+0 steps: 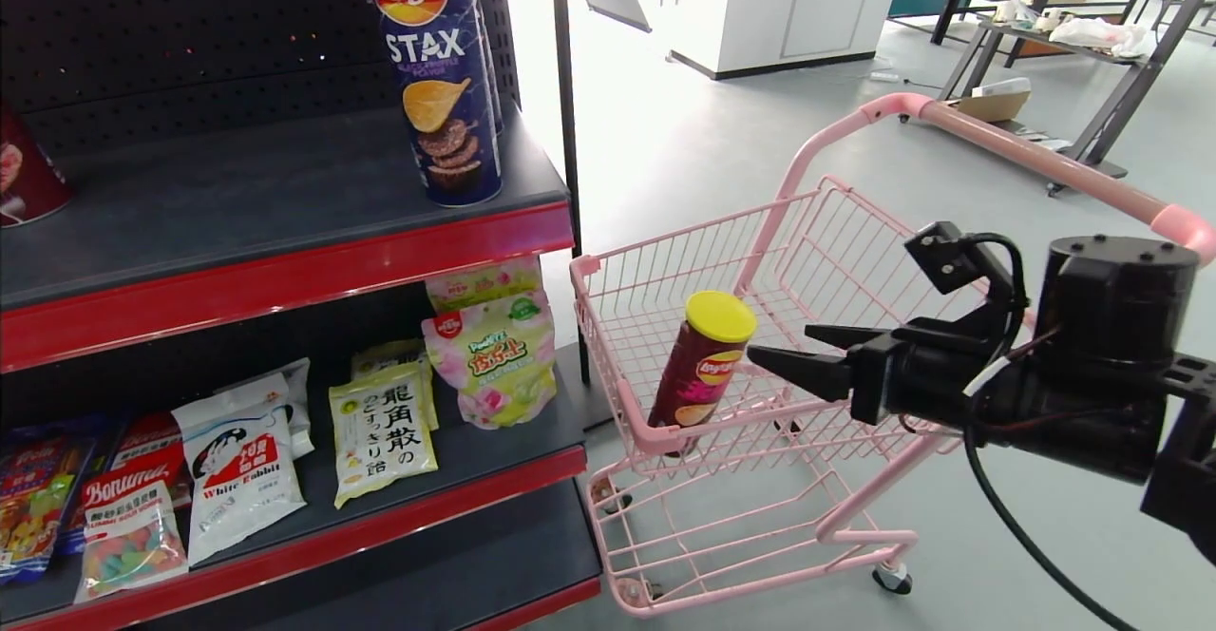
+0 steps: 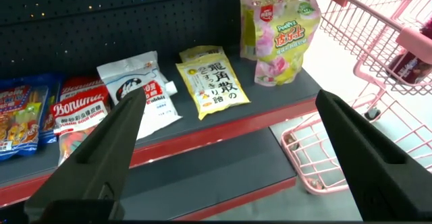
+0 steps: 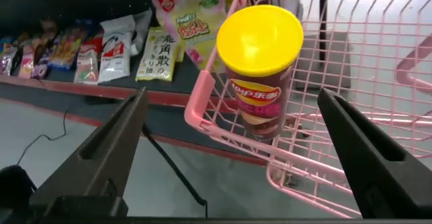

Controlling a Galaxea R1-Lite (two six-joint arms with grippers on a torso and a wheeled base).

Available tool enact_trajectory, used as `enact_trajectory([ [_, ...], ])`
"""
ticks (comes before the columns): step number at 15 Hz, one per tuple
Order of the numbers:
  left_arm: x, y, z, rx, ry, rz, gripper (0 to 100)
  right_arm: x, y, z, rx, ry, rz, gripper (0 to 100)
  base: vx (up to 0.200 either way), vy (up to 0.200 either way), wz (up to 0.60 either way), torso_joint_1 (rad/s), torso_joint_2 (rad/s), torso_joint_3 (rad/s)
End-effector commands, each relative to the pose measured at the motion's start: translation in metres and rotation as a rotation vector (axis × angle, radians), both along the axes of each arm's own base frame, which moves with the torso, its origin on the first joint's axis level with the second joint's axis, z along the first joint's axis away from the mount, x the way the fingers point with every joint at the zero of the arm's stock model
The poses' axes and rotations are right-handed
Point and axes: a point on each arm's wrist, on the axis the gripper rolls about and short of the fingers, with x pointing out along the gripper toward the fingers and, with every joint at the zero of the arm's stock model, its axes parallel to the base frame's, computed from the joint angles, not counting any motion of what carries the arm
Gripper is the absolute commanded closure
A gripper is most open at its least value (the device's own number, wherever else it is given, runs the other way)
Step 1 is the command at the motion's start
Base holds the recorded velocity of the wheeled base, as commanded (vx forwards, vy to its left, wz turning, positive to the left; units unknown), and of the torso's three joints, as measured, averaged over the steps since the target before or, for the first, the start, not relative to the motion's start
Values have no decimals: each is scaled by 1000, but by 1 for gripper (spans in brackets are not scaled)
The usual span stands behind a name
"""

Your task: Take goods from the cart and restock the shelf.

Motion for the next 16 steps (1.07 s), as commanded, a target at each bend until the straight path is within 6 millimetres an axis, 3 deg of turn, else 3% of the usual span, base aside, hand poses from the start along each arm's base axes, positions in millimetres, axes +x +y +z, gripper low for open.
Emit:
enact_trajectory([
  [1, 0, 0, 0, 0, 1, 1, 0, 13, 16, -27, -33, 65, 27, 0, 0, 0, 0, 0, 0, 0],
  [6, 0, 0, 0, 2, 1, 2, 0, 27, 24, -45, -41, 74, 23, 0, 0, 0, 0, 0, 0, 0],
  [9, 0, 0, 0, 2, 1, 4, 0, 48, 28, -62, -49, 60, -38, 0, 0, 0, 0, 0, 0, 0],
  [16, 0, 0, 0, 2, 1, 4, 0, 74, 47, -80, -37, 35, -20, 0, 0, 0, 0, 0, 0, 0],
])
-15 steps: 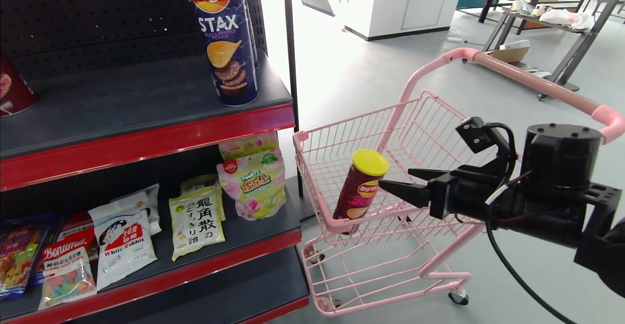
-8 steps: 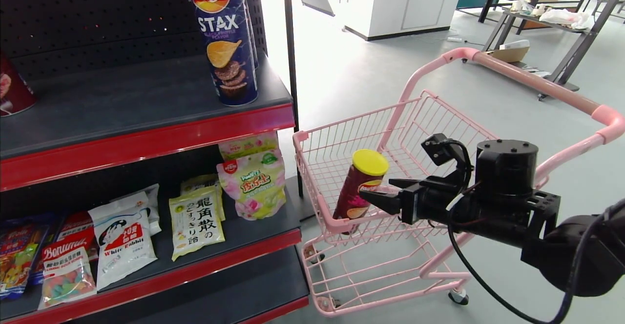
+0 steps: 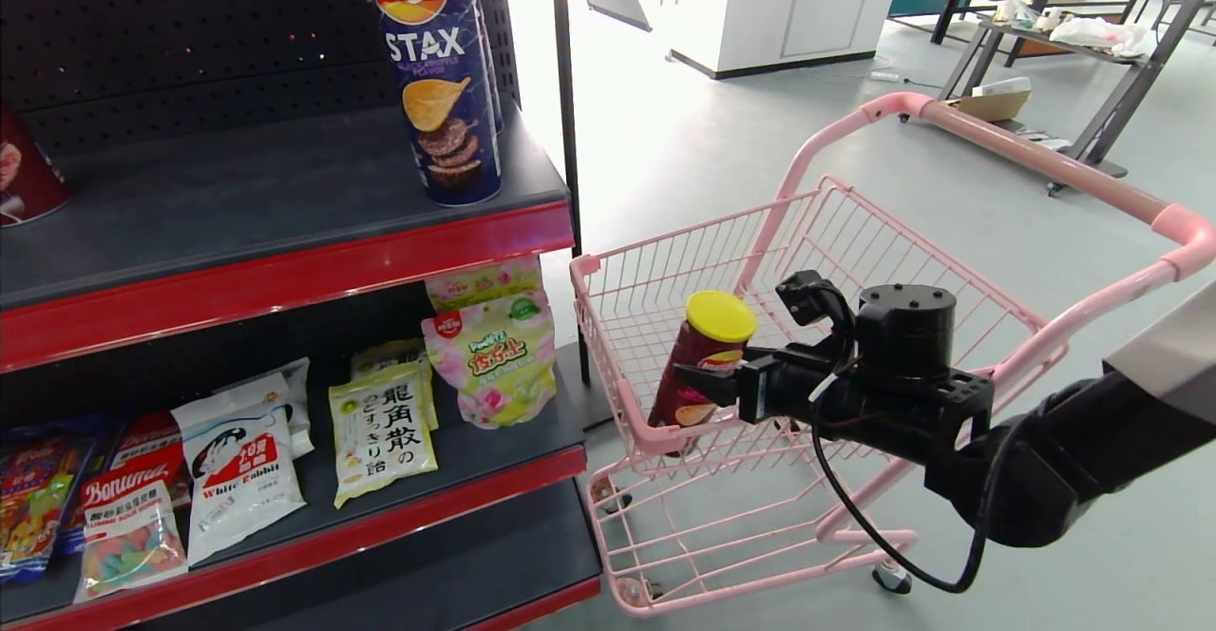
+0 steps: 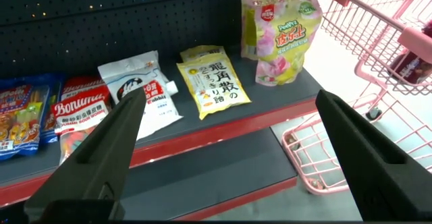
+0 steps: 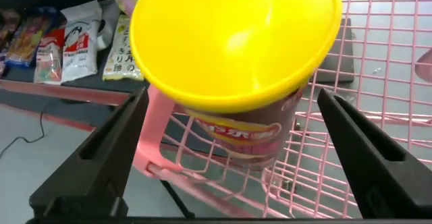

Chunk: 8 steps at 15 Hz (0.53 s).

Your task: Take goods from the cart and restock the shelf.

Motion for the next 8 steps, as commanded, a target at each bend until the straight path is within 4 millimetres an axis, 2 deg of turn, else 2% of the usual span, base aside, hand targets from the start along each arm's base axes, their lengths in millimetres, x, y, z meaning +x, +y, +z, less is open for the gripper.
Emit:
enact_trajectory([
  [1, 0, 0, 0, 1, 1, 1, 0, 12, 8, -10, -1, 8, 4, 0, 0, 0, 0, 0, 0, 0],
  [5, 0, 0, 0, 1, 1, 1, 0, 27, 13, -22, -3, 19, -6, 0, 0, 0, 0, 0, 0, 0],
  [6, 0, 0, 0, 1, 1, 1, 0, 35, 16, -24, -1, 6, -22, 100, 0, 0, 0, 0, 0, 0],
  [8, 0, 0, 0, 1, 1, 1, 0, 37, 17, -21, 13, -1, -25, 100, 0, 0, 0, 0, 0, 0],
])
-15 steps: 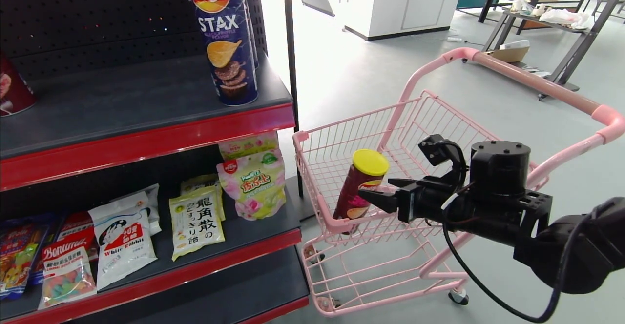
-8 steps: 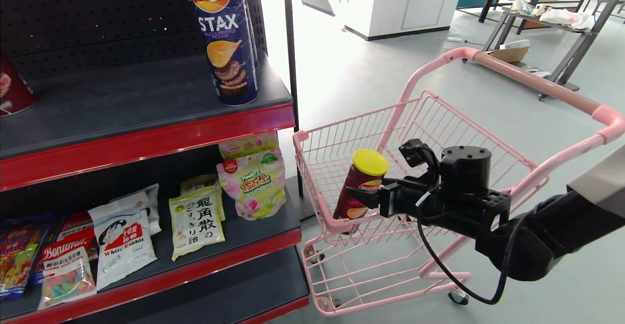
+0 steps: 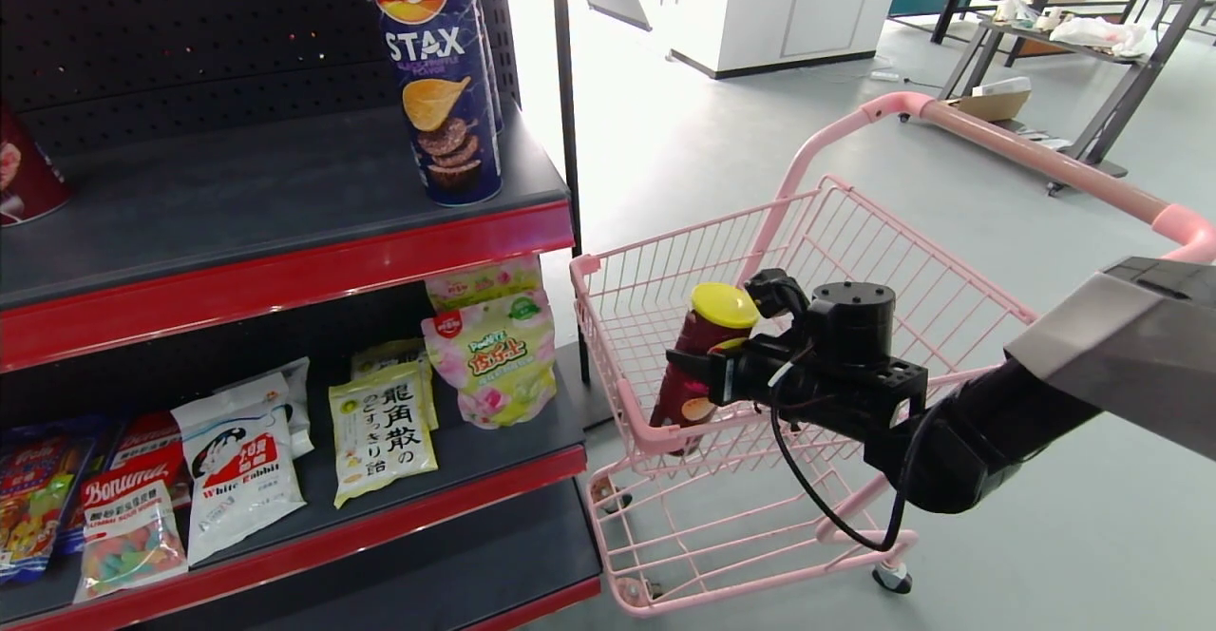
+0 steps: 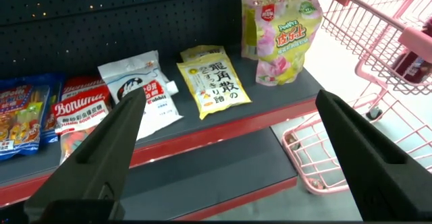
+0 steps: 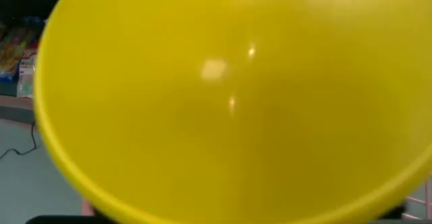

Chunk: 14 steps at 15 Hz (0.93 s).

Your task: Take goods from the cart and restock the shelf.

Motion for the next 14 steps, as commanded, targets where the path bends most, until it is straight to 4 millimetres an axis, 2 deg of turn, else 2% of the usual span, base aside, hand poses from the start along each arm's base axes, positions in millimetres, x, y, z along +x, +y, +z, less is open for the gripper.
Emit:
enact_trajectory([
  [1, 0, 0, 0, 0, 1, 1, 0, 5, 1, 2, 6, -14, -4, 100, 0, 0, 0, 0, 0, 0],
  [2, 0, 0, 0, 0, 1, 1, 0, 5, 0, 6, 11, -25, -9, 100, 0, 0, 0, 0, 0, 0],
  [3, 0, 0, 0, 0, 1, -1, 0, 5, -1, 22, 25, -65, -15, 100, 0, 0, 0, 0, 0, 0],
  [4, 0, 0, 0, -2, 1, 1, 0, 0, -4, 55, 51, -123, -18, 100, 0, 0, 0, 0, 0, 0],
  [5, 0, 0, 0, -2, 1, 1, 0, -3, -5, 69, 60, -140, -18, 100, 0, 0, 0, 0, 0, 0],
  [6, 0, 0, 0, -2, 1, 1, 0, -13, -17, 119, 84, -197, -34, 100, 0, 0, 0, 0, 0, 0],
  [7, 0, 0, 0, -2, 1, -1, 0, -25, -24, 152, 101, -233, -38, 100, 0, 0, 0, 0, 0, 0],
  [8, 0, 0, 0, -2, 1, -1, 0, -25, -24, 152, 101, -233, -38, 100, 0, 0, 0, 0, 0, 0],
  [9, 0, 0, 0, -2, 1, 1, 0, -56, -38, 203, 117, -270, -38, 100, 0, 0, 0, 0, 0, 0],
  [10, 0, 0, 0, -2, 1, 1, 0, -87, -52, 227, 103, -258, -39, 100, 0, 0, 0, 0, 0, 0],
  [12, 0, 0, 0, -2, 1, -2, 0, -119, -67, 236, 36, -251, -43, 100, 0, 0, 0, 0, 0, 0],
  [13, 0, 0, 0, -2, 1, -1, 0, -149, -81, 227, -19, -214, -48, 100, 0, 0, 0, 0, 0, 0],
  [14, 0, 0, 0, -2, 1, -1, 0, -167, -89, 217, -37, -181, -47, 100, 0, 0, 0, 0, 0, 0],
])
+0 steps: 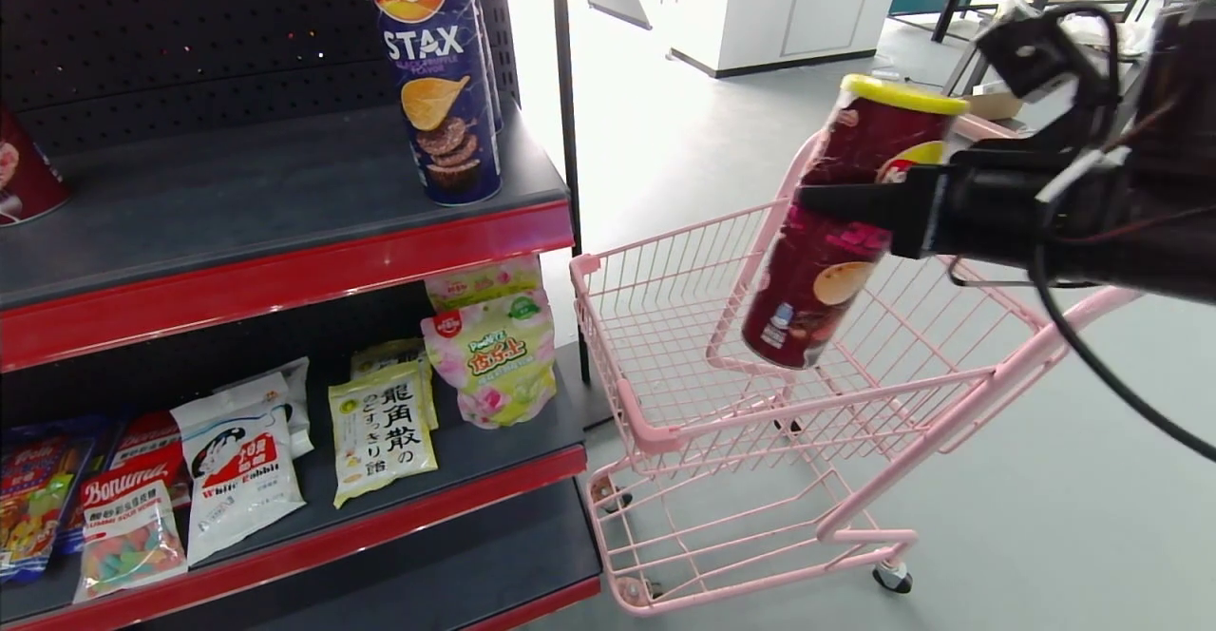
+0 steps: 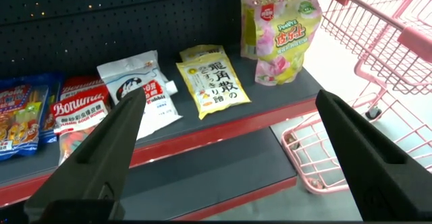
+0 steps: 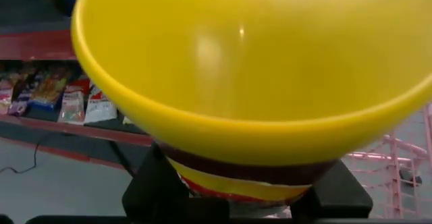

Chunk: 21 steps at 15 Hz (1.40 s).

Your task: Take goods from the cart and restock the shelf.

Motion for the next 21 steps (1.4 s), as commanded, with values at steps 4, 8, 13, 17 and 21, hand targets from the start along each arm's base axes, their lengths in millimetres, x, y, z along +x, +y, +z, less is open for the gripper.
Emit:
enact_trajectory([
  [4, 0, 0, 0, 0, 1, 0, 0, -119, -56, -8, -147, 2, -3, 100, 0, 0, 0, 0, 0, 0],
  [8, 0, 0, 0, 0, 1, 0, 0, -110, -51, -13, -182, 12, 8, 100, 0, 0, 0, 0, 0, 0],
  [13, 0, 0, 0, 1, 1, 0, 0, -75, -32, -18, -157, -4, 77, 100, 0, 0, 0, 0, 0, 0],
  [17, 0, 0, 0, 0, 1, -1, 0, -71, -30, -23, -168, 17, 84, 100, 0, 0, 0, 29, -125, -87],
  [21, 0, 0, 0, 0, 1, 0, 0, -68, -26, -21, -166, 12, 99, 100, 0, 0, 0, 138, -474, -333],
])
